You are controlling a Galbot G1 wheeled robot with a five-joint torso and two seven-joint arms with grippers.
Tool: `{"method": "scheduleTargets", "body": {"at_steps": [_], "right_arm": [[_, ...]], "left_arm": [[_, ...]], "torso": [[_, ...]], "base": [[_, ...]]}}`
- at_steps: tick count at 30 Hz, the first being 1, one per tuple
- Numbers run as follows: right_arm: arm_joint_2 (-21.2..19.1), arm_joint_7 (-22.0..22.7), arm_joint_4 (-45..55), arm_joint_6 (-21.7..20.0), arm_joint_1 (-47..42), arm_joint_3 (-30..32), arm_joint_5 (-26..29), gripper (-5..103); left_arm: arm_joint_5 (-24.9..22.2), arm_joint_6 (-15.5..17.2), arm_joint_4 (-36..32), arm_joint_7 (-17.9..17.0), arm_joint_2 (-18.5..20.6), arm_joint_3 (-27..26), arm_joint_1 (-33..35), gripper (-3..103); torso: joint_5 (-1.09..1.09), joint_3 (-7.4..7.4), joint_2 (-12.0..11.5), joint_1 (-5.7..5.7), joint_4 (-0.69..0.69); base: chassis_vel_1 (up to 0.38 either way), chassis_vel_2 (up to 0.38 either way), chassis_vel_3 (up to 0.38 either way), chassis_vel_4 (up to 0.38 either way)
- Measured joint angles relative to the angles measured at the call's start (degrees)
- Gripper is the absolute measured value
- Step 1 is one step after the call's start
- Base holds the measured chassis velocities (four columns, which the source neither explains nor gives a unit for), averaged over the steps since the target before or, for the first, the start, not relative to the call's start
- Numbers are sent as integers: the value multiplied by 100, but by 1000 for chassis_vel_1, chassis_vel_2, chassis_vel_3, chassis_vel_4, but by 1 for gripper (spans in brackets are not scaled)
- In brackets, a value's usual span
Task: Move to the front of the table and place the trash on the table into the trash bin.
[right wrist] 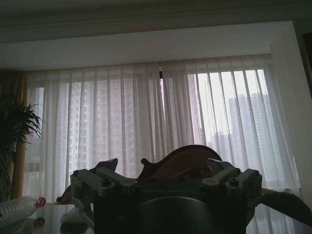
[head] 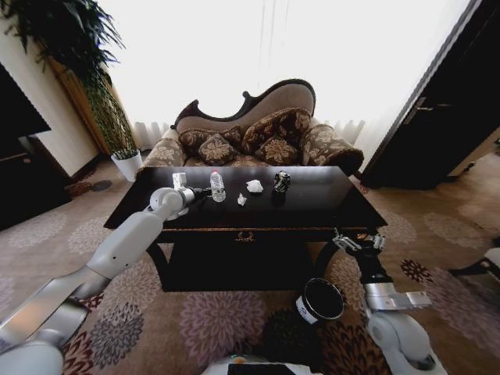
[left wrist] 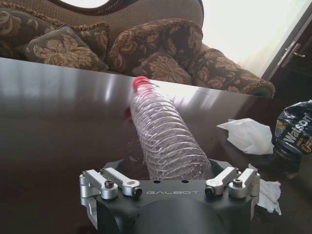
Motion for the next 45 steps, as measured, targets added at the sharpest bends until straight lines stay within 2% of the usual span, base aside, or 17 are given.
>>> {"method": "scheduleTargets", "body": {"at_steps": [8,10,17,20,25,26,27,29,32,33,35,37,38,39,41,43,45], "right_arm": [[-30,0,-73,-1,99,-165,-65,100],[-29,0,-79,-1,101,-174,-71,100],[-7,6,-92,11,131,-273,-118,100],[-14,17,-82,11,131,-286,-109,100],[-57,47,-21,2,136,-308,-18,100],[-81,69,10,-6,135,-323,34,100],[-161,143,88,-45,131,-373,182,100],[-182,155,107,-54,131,-386,216,100],[-392,262,348,-184,199,-623,879,100],[-392,262,348,-184,199,-623,879,100],[-384,208,560,-185,147,-726,1433,100],[-312,35,718,-101,10,-746,1761,100],[-312,35,718,-101,10,-746,1761,100],[-304,-205,824,-9,-34,-827,2014,100],[-338,-591,951,105,-46,-967,2332,100],[-343,-662,979,121,-54,-990,2388,100],[-349,-965,1181,190,-147,-1124,2714,100]], "left_arm": [[101,-91,-5,153,47,-114,107,64],[101,-94,-13,159,55,-127,112,64],[109,-154,-213,199,241,-327,272,42],[158,-184,-352,211,327,-493,413,39],[371,-424,-914,340,567,-1246,1147,38],[449,-566,-1075,439,626,-1445,1345,38],[671,-963,-1509,740,779,-2008,1858,38],[733,-1063,-1640,822,826,-2174,2004,38],[975,-1700,-2672,1538,1096,-3473,3316,38],[975,-1700,-2672,1538,1096,-3473,3316,38],[1026,-1974,-3013,2002,1090,-3812,3737,38],[1027,-2116,-3173,2374,1033,-3889,3859,38],[1027,-2116,-3173,2374,1033,-3889,3859,38],[1058,-2200,-3309,2686,998,-3983,4017,38],[1227,-2344,-3533,3158,962,-4169,4296,38],[1287,-2381,-3587,3263,955,-4204,4355,38],[1534,-2540,-3829,3661,915,-4358,4635,38]], "torso": [[0,0,0,0,0],[0,0,0,0,0],[0,0,0,0,0],[0,0,0,0,-1],[-1,0,0,0,0],[-1,0,0,0,0],[-2,0,0,0,-2],[-3,0,0,0,-1],[0,-1,1,-2,3],[0,-1,1,-2,3],[0,-1,1,-2,6],[0,-1,1,-2,-2],[0,-1,1,-2,-2],[-3,-1,1,-2,-9],[1,-1,1,-1,-2],[1,-1,1,-1,0],[1,-1,1,-1,2]], "base": [[0,0,0,0],[0,0,0,0],[0,0,0,0],[0,0,0,0],[0,0,0,0],[0,0,0,0],[0,0,0,0],[0,0,0,0],[0,0,0,0],[0,0,0,0],[0,0,0,0],[0,0,0,0],[0,0,0,0],[0,0,0,0],[0,0,0,0],[0,0,0,0],[0,0,0,0]]}}
